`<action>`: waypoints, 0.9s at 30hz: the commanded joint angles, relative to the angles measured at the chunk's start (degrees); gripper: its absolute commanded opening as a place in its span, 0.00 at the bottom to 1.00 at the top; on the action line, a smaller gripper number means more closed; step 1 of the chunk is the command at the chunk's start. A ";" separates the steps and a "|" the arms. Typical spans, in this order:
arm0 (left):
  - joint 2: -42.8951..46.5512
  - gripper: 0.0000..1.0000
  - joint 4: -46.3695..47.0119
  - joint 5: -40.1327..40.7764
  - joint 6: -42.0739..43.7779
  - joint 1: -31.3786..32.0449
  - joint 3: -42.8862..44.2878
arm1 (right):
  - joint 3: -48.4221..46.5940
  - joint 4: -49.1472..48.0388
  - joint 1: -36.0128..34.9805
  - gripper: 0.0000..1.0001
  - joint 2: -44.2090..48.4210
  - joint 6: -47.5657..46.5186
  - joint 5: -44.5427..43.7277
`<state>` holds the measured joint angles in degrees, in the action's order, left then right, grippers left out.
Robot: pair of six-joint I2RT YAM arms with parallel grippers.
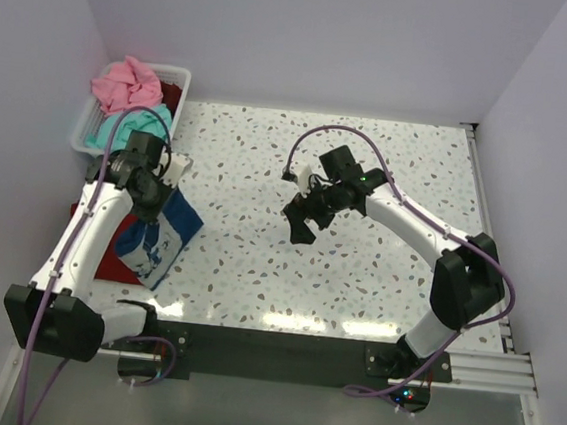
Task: Fold and stack the t-shirts
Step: Neatly place the folded tshirt to the corner
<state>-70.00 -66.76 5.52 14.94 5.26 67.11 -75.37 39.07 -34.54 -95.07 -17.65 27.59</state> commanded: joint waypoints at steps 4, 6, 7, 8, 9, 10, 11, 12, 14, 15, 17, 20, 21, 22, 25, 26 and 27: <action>3.19 0.00 -3.46 -0.15 2.20 -0.51 4.26 | 0.14 -0.66 0.00 0.99 2.43 -0.28 -0.87; 3.55 0.00 -3.55 -0.51 2.11 -0.51 4.87 | 0.23 -0.49 0.09 0.99 2.26 -0.37 -1.14; 3.64 0.00 -3.99 -0.77 1.85 -0.60 5.31 | 0.05 -0.22 0.09 0.99 2.25 -0.37 -1.23; 3.64 0.00 -4.16 -0.77 1.76 -0.60 6.18 | 0.14 -0.13 0.00 0.99 2.25 -0.46 -1.23; 3.73 0.00 -4.25 -0.69 1.76 -0.86 6.62 | 0.23 -0.13 0.00 0.99 2.17 -0.54 -1.31; 3.90 0.00 -4.17 -0.42 1.85 -1.04 7.06 | 0.23 -0.13 0.00 0.99 2.17 -0.63 -1.40; 3.99 0.00 -4.08 -0.42 1.85 -1.21 7.68 | 0.31 -0.13 0.00 0.99 2.17 -0.63 -1.49; 3.99 0.00 -4.16 -0.42 2.02 -1.39 8.03 | 0.40 -0.13 0.09 0.99 2.17 -0.72 -1.49; 3.82 0.00 -4.78 -0.68 2.02 -1.56 9.00 | 0.49 -0.05 0.09 0.99 1.99 -0.81 -1.58; 3.73 0.00 -4.95 -0.77 2.02 -1.74 9.26 | 0.49 -0.05 0.00 0.99 1.90 -0.81 -1.67; 3.81 0.00 -4.96 -0.51 2.11 -2.00 9.09 | 0.58 -0.22 0.00 0.99 1.73 -0.81 -1.67; 4.08 0.00 -4.34 -0.51 2.90 -3.41 8.65 | 0.49 -0.13 0.00 0.99 1.64 -0.72 -1.67; 3.90 0.00 -4.08 -0.51 3.16 -4.37 8.65 | 0.58 -0.13 0.00 0.99 1.55 -0.72 -1.67; 3.82 0.00 -3.64 -0.60 3.86 -4.81 8.56 | 0.58 -0.05 0.00 0.99 1.46 -0.72 -1.67; 3.55 0.00 -2.68 -0.77 5.18 -7.10 7.34 | 0.58 0.04 0.00 0.99 1.38 -0.72 -1.75; 3.64 0.00 -2.24 -0.86 5.45 -8.06 6.98 | 0.58 0.13 0.09 0.99 1.29 -0.81 -1.84; 3.64 0.00 -1.80 -1.03 5.89 -8.68 6.46 | 0.58 0.22 0.00 0.99 1.20 -0.72 -1.84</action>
<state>-67.37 -71.02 4.71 17.96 -1.19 73.82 -74.85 39.31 -34.54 -95.07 -17.69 26.44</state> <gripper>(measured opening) 0.117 0.985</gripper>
